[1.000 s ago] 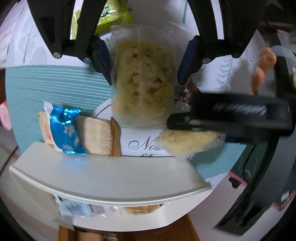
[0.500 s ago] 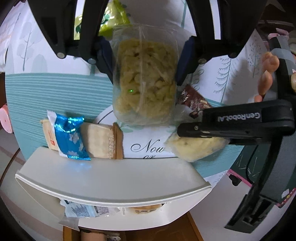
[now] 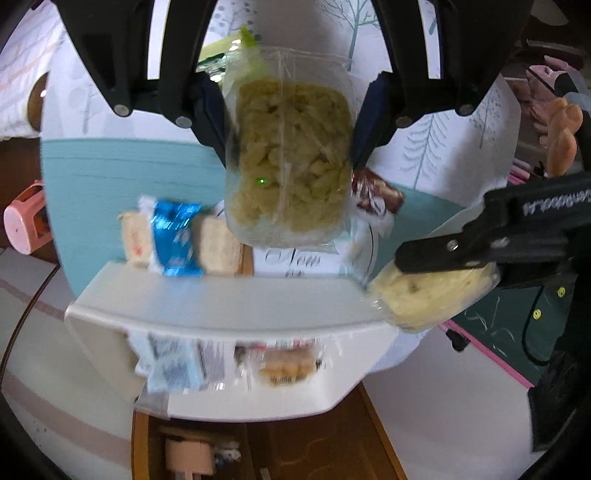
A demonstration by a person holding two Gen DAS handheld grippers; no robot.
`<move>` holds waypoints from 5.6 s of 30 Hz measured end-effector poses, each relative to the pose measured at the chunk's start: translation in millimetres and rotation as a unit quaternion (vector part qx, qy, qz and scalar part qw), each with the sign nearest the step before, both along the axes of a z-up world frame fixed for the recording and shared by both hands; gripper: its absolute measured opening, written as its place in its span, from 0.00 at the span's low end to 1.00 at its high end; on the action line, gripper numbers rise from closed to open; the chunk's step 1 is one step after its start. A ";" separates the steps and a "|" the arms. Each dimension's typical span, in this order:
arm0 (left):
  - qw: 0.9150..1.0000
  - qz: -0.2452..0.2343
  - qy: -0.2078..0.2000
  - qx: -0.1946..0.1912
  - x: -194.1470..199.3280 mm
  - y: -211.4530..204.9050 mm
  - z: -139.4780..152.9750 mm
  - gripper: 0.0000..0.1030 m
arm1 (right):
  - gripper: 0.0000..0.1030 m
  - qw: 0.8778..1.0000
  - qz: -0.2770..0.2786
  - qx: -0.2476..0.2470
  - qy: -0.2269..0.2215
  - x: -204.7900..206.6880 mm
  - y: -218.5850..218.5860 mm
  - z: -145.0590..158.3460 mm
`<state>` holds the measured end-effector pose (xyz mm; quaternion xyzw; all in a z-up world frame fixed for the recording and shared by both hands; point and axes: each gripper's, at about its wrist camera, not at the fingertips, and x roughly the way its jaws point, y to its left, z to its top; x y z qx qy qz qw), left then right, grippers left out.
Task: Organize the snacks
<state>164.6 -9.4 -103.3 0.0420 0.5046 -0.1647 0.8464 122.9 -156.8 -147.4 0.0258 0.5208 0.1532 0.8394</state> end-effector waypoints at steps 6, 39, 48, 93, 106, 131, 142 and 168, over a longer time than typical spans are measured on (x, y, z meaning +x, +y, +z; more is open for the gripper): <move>0.999 -0.003 -0.047 0.007 2.4 4.6 49.5 0.52 | 0.59 0.999 -0.010 -0.011 -0.050 17.2 -15.1 52.2; 0.990 0.049 -0.132 0.011 125.2 -36.4 78.3 0.52 | 0.59 0.987 -0.099 -0.012 -0.124 154.8 -52.5 126.3; 0.994 0.057 -0.091 0.016 139.5 -42.6 43.4 0.86 | 0.60 0.990 -0.107 -0.015 -0.089 168.0 -57.0 93.6; 0.982 0.088 -0.159 -0.047 -18.8 -5.7 122.9 0.95 | 0.68 0.982 -0.083 0.005 -0.170 -7.4 -70.8 159.5; 0.992 0.074 -0.107 0.004 -62.8 -4.8 16.5 0.95 | 0.69 0.994 -0.052 -0.031 -0.086 -58.3 -62.9 50.0; 0.993 0.097 0.061 0.012 -10.2 7.4 -127.7 0.95 | 0.71 0.997 0.000 -0.073 -0.001 -58.0 -45.1 -68.3; 0.993 0.102 0.037 0.041 4.1 1.7 -129.5 0.93 | 0.77 0.994 0.029 -0.102 -0.029 -64.1 -36.6 -72.9; 0.990 0.134 -0.006 -0.037 -19.7 23.8 -98.3 0.26 | 0.52 0.995 -0.014 -0.084 -0.043 -68.8 -42.6 -60.3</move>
